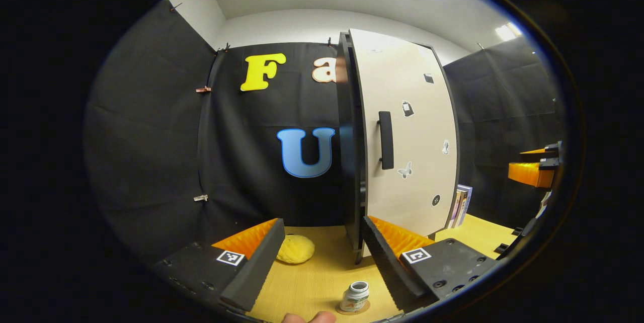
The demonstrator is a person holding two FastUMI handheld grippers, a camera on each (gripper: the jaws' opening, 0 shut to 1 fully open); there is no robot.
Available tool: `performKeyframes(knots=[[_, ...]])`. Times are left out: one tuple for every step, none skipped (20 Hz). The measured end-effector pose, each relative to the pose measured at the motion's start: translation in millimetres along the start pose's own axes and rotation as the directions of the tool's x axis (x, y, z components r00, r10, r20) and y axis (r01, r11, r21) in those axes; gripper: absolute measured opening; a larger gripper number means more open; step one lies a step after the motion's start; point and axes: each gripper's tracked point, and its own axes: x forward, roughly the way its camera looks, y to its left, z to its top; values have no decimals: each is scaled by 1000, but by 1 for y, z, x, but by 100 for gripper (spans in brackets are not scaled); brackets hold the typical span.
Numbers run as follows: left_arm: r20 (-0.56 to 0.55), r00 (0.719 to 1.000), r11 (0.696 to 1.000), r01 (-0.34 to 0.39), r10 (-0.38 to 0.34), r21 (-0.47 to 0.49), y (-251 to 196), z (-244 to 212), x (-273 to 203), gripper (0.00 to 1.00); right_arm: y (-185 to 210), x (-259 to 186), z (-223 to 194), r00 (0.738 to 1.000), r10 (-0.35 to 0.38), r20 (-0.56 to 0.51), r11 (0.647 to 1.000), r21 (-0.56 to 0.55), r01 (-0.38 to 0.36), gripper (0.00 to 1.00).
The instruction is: Open the cabinet door with the right hand, grasp the bottle in the cabinet with the left hand and place it on the coaster, then close the cabinet door with the right hand.
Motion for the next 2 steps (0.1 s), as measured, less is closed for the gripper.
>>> performKeyframes(knots=[[0, 1000, 1000, -1, 1, 2, 0, 1, -1, 98, 0, -1, 0, 1000, -1, 0, 1000, 1, 1, 96], [0, 1000, 1000, -1, 1, 3, -1, 0, -2, 98, 0, -1, 0, 1000, -1, -1, 1000, 1, 1, 96]])
